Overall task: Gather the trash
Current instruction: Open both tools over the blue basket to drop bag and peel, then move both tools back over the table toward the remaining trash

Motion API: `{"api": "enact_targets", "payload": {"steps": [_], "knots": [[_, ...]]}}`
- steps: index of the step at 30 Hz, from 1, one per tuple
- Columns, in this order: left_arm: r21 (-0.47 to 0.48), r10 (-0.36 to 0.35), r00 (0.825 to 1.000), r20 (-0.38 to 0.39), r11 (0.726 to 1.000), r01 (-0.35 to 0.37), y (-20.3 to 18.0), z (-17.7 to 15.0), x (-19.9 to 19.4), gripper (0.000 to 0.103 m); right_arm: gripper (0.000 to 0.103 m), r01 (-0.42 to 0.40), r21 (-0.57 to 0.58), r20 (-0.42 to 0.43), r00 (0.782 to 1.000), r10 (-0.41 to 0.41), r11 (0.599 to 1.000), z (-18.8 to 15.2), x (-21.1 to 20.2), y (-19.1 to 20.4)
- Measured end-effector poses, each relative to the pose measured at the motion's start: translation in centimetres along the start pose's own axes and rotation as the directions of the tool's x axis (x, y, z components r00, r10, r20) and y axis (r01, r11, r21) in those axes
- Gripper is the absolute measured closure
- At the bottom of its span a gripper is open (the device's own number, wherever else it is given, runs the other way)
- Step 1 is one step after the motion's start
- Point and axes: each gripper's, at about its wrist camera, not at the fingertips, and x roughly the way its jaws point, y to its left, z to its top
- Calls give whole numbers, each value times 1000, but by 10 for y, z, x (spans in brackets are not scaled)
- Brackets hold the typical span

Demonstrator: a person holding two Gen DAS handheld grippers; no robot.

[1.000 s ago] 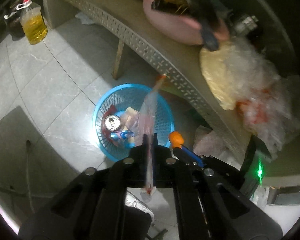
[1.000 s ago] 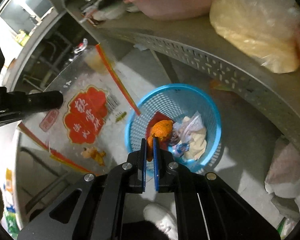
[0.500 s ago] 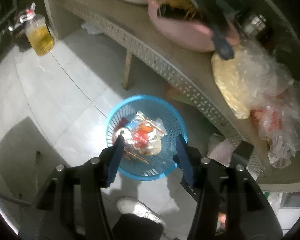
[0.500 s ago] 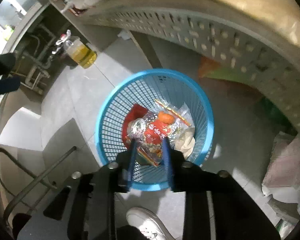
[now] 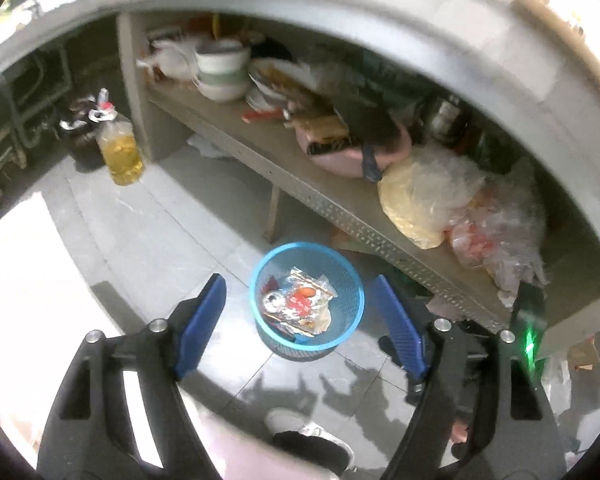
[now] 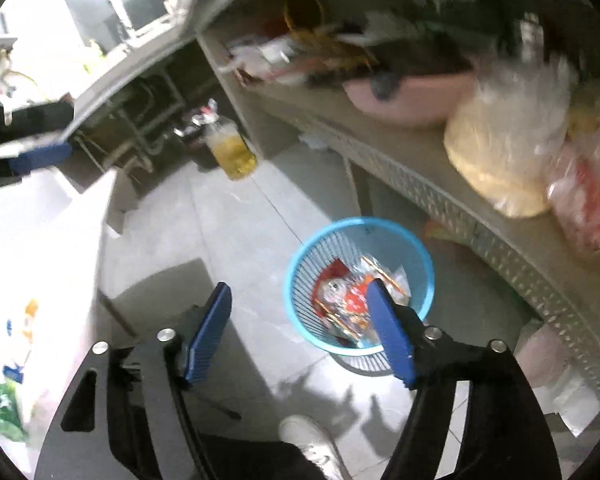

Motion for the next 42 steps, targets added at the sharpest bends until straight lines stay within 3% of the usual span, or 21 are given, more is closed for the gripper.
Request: {"api": "enact_targets", "payload": {"steps": [5,11,13,18,23,26,30,33,39,42], "knots": [[-22,32,992,120,999,-29,22,-39,-86,20,30,-64,-75,40,997,67,995,8,-46,45],[-148,205,964,169,972,-180,76,-107,-162,19,22,-195,-139,10,980,198,971,9,-81,101],[-219,279,945,168,946,-241,97,-130,-184,19,21,-233,-172,-8,972,236,957,7,-89,124],[-347,375,913,163,888,-302,128,-173,-220,19,20,-315,-254,-93,949,301,915,-8,-84,180],[-400,453,875,173,844,-358,138,-204,-248,19,20,-371,-335,-175,928,330,866,-23,-73,223],[-438,513,838,187,807,-397,143,-223,-271,19,20,-406,-342,-217,912,349,847,-31,-66,239],[-510,571,810,135,741,-438,157,-257,-296,19,20,-469,-308,-277,877,394,828,-40,-55,253],[-575,575,813,96,698,-426,167,-282,-301,19,20,-501,-290,-333,852,405,815,-44,-40,263],[-659,494,869,34,665,-352,185,-308,-273,19,20,-531,-265,-403,819,408,805,-51,-24,278],[-677,468,884,15,655,-335,195,-312,-253,19,20,-550,-263,-427,803,415,793,-53,-21,285]]}}
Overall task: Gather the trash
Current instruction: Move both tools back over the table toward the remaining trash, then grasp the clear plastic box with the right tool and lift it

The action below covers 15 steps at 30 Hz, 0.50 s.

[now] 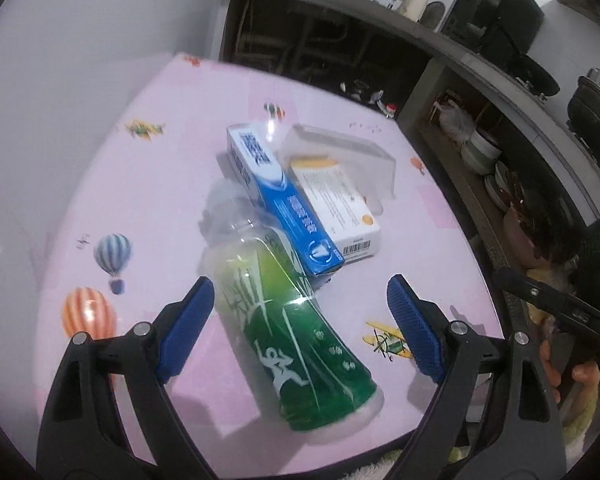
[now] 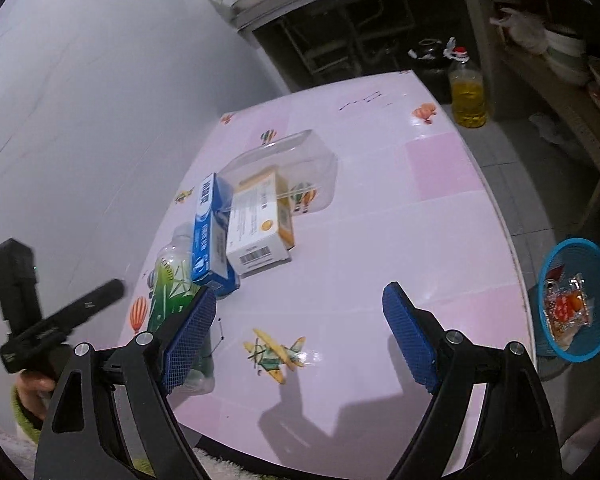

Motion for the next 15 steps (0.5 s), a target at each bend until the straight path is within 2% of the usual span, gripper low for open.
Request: {"api": "enact_targets", "payload": {"steps": [6,9,12,15], "knots": [[-26,82,996,-39,996,-83,6,6,38,19,20,-14,-28,-21,1000,14,1000,13,9,9],[-62,79,995,-54,995,-83,16,8,45,22,20,-25,-78,-21,1000,24,997,32,16,15],[-92,63,995,-74,993,-69,25,8,50,26,20,-22,-175,-23,1000,18,984,56,27,25],[-126,34,995,-98,991,-47,32,5,55,30,20,-37,-339,-37,999,26,940,84,43,40]]}}
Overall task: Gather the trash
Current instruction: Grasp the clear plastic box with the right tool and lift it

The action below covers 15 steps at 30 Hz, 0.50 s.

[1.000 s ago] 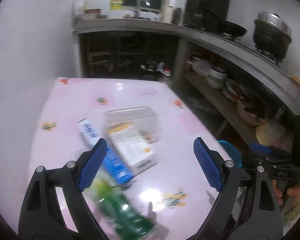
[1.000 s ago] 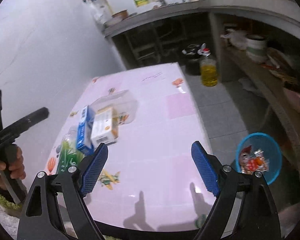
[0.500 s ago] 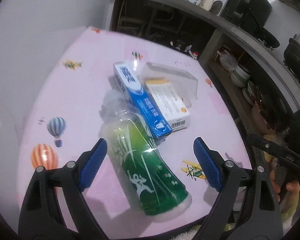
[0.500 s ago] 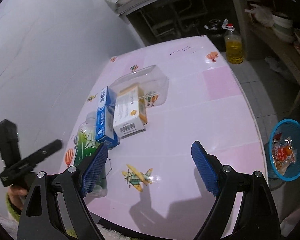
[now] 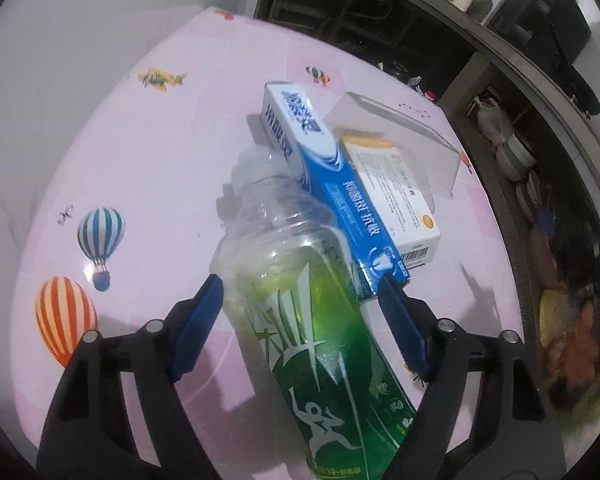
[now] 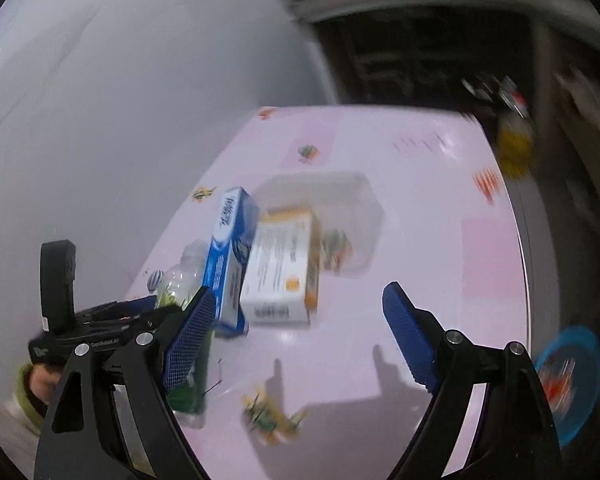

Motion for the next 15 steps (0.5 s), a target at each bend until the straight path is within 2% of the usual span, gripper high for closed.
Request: {"api": "enact_targets", "payload": {"steps": [2,4,7,9,12,15], "knots": [[-16,-12,1000,-8,1000,12,3,0,1,31,14,19,-106,-25,999,-21,994,19,13,3],[-20,-15,1000,-6,1000,15,4,-2,1,31,13,24,-187,-54,998,-35,982,33,26,6],[-28,-13,1000,5,1000,13,7,-3,-2,31,9,-32,-305,-104,995,0,952,57,56,7],[-25,-9,1000,17,1000,10,8,-2,-5,31,8,-59,-343,-137,991,12,938,70,75,5],[-9,-5,999,38,1000,5,9,-1,-12,31,7,-116,-384,-218,975,32,916,89,109,1],[11,-9,999,50,1000,9,7,0,-19,31,6,-175,-434,-319,947,31,884,100,146,2]]}}
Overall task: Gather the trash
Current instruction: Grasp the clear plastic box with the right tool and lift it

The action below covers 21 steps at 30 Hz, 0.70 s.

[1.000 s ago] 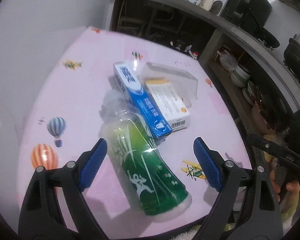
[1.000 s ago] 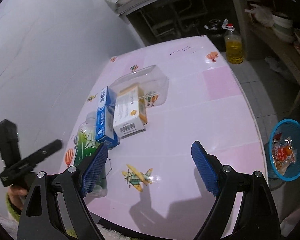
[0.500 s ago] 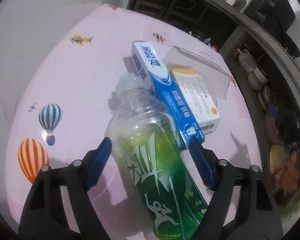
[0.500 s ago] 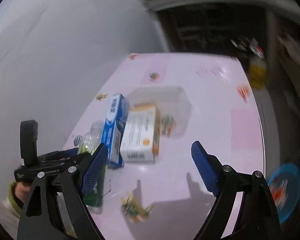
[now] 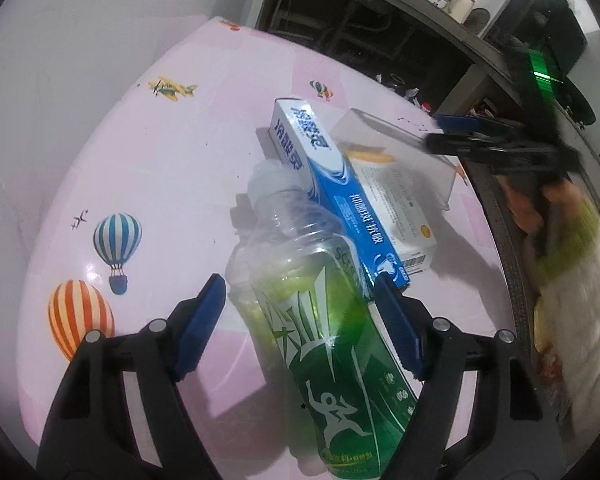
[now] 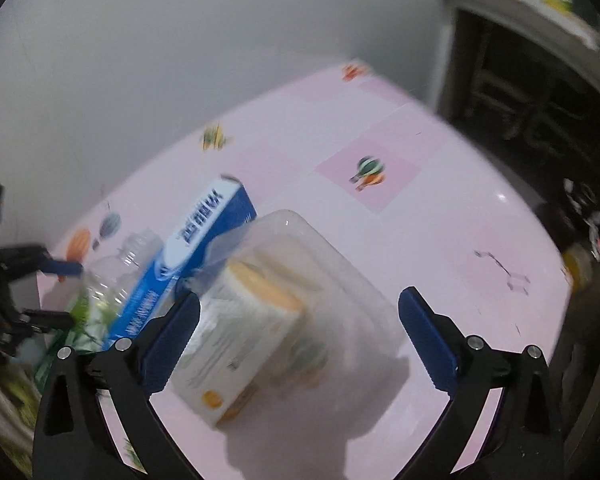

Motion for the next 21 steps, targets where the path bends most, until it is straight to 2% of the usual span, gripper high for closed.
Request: {"api": "enact_targets", "payload": {"steps": [4,9,11,14,21], "knots": [[33,0,1000,7,999,-1,-4,0,-6,31,6,-113,-29,-103,989,109,993,16,30,-10],[33,3,1000,29,999,-4,-4,5,-11,31,6,-198,-102,-211,962,173,975,20,46,1],[35,6,999,36,999,-7,-4,8,-12,31,6,-210,-137,-248,953,172,968,21,49,8],[34,13,999,44,999,-14,-4,16,-10,31,6,-219,-158,-270,948,171,963,20,51,13],[9,9,1000,27,1000,-10,-1,21,-7,31,7,-227,-160,-243,952,185,960,11,47,20]]}}
